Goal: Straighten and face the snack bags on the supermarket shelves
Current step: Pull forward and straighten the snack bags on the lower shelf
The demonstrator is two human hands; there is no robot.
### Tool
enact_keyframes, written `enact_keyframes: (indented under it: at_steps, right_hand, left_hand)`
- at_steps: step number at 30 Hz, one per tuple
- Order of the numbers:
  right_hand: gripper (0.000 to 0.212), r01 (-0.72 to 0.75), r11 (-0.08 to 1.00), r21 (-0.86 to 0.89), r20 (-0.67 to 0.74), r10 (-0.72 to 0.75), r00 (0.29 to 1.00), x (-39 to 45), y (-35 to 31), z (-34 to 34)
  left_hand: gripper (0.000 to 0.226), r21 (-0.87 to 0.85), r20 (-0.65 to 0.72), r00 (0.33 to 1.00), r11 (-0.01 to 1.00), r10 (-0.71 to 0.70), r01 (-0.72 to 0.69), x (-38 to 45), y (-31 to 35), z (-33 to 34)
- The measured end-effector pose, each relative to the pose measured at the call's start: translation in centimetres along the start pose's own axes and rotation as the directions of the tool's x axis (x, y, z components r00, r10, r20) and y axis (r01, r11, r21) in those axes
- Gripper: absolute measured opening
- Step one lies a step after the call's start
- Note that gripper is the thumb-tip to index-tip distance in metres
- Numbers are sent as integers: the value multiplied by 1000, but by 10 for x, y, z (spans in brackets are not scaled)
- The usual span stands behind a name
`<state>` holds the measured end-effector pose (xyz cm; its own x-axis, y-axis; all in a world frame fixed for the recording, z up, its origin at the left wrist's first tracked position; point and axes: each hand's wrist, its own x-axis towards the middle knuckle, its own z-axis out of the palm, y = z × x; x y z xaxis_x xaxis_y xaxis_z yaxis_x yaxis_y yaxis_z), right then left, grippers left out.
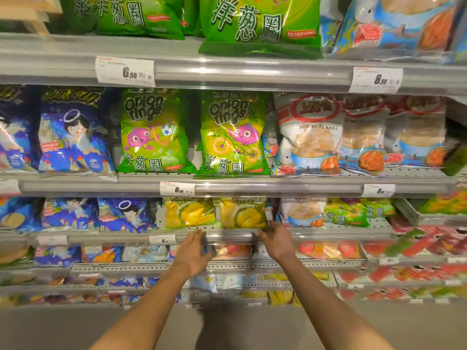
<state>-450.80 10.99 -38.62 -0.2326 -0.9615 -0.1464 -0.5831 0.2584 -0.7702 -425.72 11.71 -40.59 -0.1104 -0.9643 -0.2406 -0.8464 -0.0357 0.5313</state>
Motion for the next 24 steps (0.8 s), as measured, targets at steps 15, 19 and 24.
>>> enact_keyframes:
  at_steps: [15,19,24]
  right_hand:
    - [28,-68,943,325,18,66,998,-70,5,-22]
    - [24,-82,933,349,32,76,997,-91,7,-20]
    - [11,-48,950,308,63,30,998,-120,7,-4]
  left_hand:
    - [49,-626,-208,906,762,-368,166,-83,43,23]
    - [42,-688,-241,875,710,-419,150,-111,43,25]
    - [33,-739,-262,846,660,-465,134,-144,35,24]
